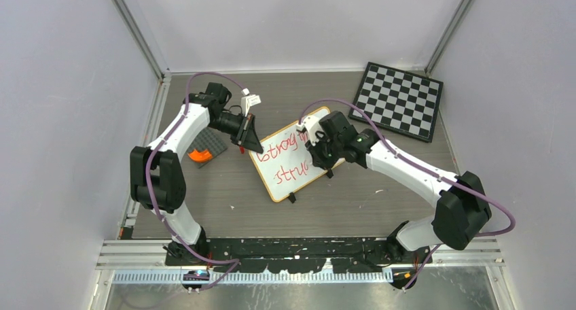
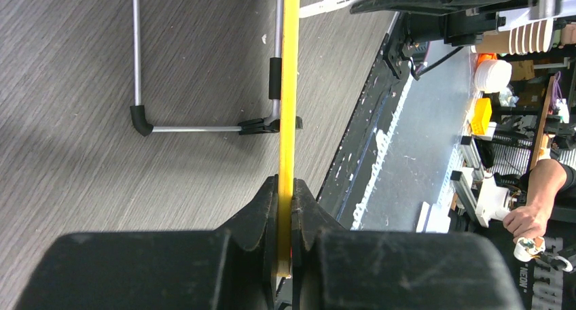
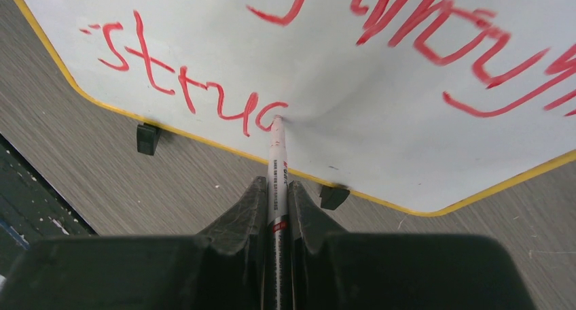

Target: Write a sentence on the whiteboard

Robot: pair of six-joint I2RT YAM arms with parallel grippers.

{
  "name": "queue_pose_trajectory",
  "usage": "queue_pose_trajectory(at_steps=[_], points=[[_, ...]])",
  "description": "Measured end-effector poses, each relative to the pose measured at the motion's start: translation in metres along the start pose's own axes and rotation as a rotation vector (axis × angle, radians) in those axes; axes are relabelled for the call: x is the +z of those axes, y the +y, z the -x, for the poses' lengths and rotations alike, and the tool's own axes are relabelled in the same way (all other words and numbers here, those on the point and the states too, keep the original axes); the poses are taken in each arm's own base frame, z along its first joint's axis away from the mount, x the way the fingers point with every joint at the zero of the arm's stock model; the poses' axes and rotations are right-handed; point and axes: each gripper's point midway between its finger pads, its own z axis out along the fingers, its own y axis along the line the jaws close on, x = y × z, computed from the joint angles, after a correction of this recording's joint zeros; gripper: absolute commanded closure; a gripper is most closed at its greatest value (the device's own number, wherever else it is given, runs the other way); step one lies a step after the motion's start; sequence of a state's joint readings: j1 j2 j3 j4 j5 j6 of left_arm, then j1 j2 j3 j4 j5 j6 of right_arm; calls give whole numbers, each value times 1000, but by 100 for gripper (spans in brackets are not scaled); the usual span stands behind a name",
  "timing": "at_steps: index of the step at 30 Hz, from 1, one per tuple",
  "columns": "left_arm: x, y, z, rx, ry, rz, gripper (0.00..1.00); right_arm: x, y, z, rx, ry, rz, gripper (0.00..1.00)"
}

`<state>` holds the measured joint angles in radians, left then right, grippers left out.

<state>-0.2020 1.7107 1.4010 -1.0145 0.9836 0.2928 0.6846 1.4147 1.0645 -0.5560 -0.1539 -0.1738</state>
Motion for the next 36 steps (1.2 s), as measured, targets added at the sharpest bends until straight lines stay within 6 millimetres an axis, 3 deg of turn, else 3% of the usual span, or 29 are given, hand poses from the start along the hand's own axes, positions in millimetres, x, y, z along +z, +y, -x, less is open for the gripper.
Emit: queue_pose_trajectory(at_steps=[5,13,22,26,30,36], points=[[0,0,0,0,0,0,100,-6,-5,19,-11,-48,-21,100],[0,1,0,2,1,2,100,-5,-5,19,-14,-47,-23,100],[0,1,0,3,2,4,100,7,2,-26,3,64,12,100],[0,1,0,3,2,4,100,10,7,-30,-1,78,23,100],[0,1,0,3,2,4,100,10,14,-25,-8,73,43,100],[0,1,0,3,2,4,100,5,17,5,-12,-6,55,100]])
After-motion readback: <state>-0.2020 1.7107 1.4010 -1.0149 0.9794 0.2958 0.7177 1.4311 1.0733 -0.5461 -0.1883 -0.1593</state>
